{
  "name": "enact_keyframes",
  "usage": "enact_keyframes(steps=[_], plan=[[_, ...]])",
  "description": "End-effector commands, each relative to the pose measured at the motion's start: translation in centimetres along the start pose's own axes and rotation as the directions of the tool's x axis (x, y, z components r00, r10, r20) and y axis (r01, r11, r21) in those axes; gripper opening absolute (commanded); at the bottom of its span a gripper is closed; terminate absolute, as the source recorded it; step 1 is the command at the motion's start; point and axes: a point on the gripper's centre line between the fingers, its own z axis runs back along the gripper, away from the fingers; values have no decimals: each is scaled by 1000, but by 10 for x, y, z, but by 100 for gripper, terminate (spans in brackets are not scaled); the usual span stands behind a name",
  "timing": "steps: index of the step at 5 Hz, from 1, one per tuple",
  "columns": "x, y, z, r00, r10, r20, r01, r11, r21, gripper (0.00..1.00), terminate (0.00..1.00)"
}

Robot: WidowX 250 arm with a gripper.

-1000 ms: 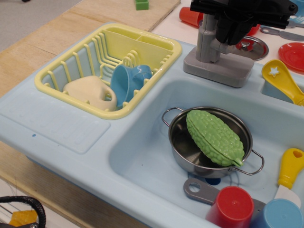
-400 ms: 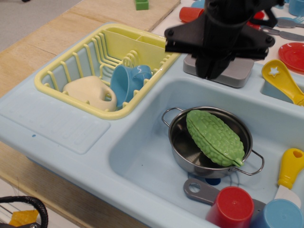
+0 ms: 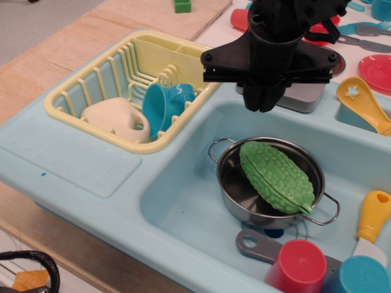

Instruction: Turn lever vertical to front

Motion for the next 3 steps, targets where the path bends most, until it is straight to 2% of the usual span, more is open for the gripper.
enact_keyframes(steps=[1,2,3], plan=[[3,-2,17,996,71,-58,-71,997,3,100,0],[3,-2,17,996,71,-58,-71,997,3,100,0],[3,-2,17,996,71,-58,-71,997,3,100,100]])
